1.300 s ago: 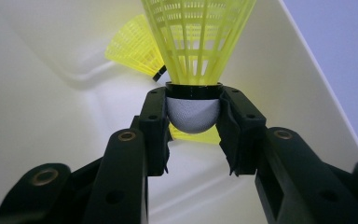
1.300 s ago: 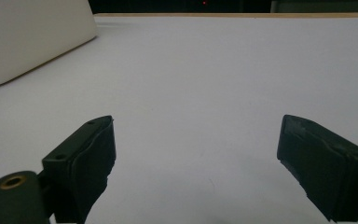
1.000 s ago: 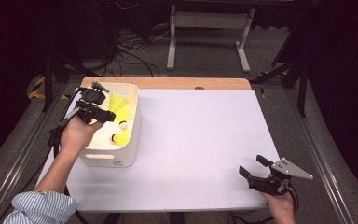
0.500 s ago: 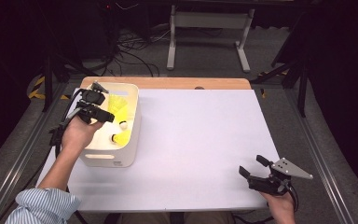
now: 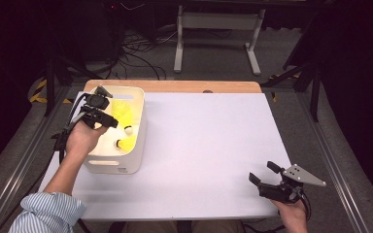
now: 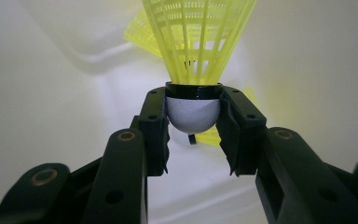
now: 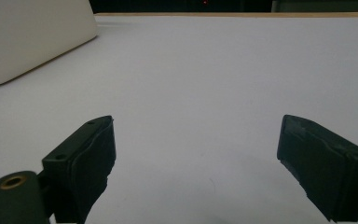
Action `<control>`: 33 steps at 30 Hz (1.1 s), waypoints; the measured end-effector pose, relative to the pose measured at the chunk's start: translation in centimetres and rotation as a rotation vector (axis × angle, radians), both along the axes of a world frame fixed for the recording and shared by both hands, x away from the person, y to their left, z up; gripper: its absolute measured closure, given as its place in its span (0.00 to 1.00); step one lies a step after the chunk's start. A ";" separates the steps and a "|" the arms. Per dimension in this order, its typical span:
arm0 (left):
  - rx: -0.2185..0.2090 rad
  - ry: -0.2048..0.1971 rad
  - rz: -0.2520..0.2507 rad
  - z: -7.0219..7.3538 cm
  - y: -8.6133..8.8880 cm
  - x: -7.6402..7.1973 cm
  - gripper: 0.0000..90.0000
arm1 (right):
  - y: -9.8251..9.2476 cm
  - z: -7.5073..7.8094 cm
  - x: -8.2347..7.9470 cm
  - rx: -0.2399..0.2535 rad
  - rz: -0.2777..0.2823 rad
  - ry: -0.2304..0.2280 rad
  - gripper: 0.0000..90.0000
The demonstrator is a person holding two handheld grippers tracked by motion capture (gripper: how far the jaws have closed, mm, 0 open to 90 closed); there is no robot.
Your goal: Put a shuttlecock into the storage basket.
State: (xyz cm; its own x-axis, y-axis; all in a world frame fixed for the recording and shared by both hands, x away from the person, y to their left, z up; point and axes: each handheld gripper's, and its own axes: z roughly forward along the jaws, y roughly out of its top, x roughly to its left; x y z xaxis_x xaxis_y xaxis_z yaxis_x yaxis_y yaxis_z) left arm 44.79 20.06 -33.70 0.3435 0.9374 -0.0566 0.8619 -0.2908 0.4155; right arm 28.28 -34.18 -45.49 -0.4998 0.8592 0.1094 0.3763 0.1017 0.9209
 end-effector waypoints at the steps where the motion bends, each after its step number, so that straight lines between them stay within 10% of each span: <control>1: 0.001 0.004 0.003 -0.1 0.0 0.1 0.72 | 0.0 0.0 0.0 0.000 0.000 0.000 0.14; 33: -0.016 0.013 -0.001 -0.4 0.3 -0.2 0.48 | 0.0 0.0 0.0 0.001 0.000 0.002 0.14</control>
